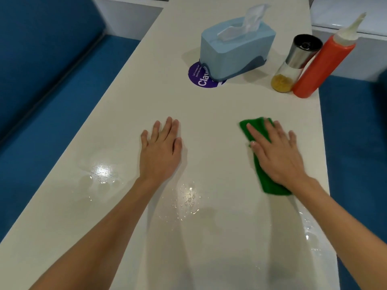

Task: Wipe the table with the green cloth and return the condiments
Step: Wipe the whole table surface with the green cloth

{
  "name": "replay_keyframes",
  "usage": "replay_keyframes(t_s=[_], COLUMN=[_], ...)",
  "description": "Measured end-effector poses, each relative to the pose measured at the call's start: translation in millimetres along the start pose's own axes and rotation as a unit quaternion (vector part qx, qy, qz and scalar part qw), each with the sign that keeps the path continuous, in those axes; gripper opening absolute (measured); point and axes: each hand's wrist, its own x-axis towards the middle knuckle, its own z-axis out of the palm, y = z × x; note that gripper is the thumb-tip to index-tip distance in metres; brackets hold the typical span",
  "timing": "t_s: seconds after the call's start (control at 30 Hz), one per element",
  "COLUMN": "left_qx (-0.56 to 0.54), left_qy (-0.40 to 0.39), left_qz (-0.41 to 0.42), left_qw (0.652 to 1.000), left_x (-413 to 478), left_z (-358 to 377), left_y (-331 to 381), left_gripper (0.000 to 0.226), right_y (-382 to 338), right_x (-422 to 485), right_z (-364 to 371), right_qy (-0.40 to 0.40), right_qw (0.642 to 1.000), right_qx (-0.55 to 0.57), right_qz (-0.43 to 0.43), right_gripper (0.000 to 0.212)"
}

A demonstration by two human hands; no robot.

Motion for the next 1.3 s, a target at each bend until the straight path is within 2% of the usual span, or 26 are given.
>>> replay_keyframes(t_s=[0.07,0.17,0.23,0.4,0.47,0.53,0.7,0.83,0.9,1.0,1.1,1.2,1.3], left_qx=[0.009,0.017,0.014,-0.006,-0.021,-0.035,-0.034,-0.054,-0.052,-0.027,-0.030,-0.034,-0.031], left_qy=[-0.003,-0.004,-0.006,-0.009,-0.005,-0.001,0.002,-0.008,-0.013,-0.003,-0.003,0.004,0.006], left_qz=[-0.001,-0.006,-0.007,-0.009,-0.003,0.001,0.001,0.020,0.015,0.009,0.014,0.020,0.023], left_qw=[1.000,1.000,1.000,1.000,1.000,0.999,0.999,0.998,0.998,1.000,0.999,0.999,0.999], left_x=[1,1,1,0,0,0,3,0,-3,-5,-6,-8,-6], left_z=[0,0,0,-1,-2,-4,-8,-3,4,10,11,10,9], left_y=[2,1,1,-5,-6,-8,3,39,55,60,55,56,62], left_gripper=[0.060,0.060,0.059,0.059,0.057,0.056,0.058,0.059,0.056,0.052,0.054,0.055,0.053], right_y=[-1,-39,-72,-106,-85,-49,32,5,-25,-55,-53,-18,37], right_x=[23,57,65,32,8,-13,-6,42,52,40,4,-30,-36], right_z=[1,10,14,22,17,12,-3,0,4,11,16,12,-1], right_qy=[0.017,0.032,0.034,0.027,0.004,-0.016,-0.006,0.021,0.019,0.023,0.029,0.001,-0.012], right_qw=[0.999,0.993,0.994,0.998,0.992,0.988,0.999,0.998,0.997,0.999,0.996,0.990,0.992], right_qx=[0.006,0.011,0.015,0.037,0.032,0.031,0.016,0.011,0.021,0.025,0.023,0.008,-0.018], right_qz=[0.042,0.109,0.104,-0.046,-0.118,-0.149,-0.050,0.051,0.066,0.000,-0.087,-0.144,-0.123], right_gripper=[0.056,0.054,0.055,0.053,0.052,0.051,0.053,0.052,0.053,0.053,0.051,0.049,0.049])
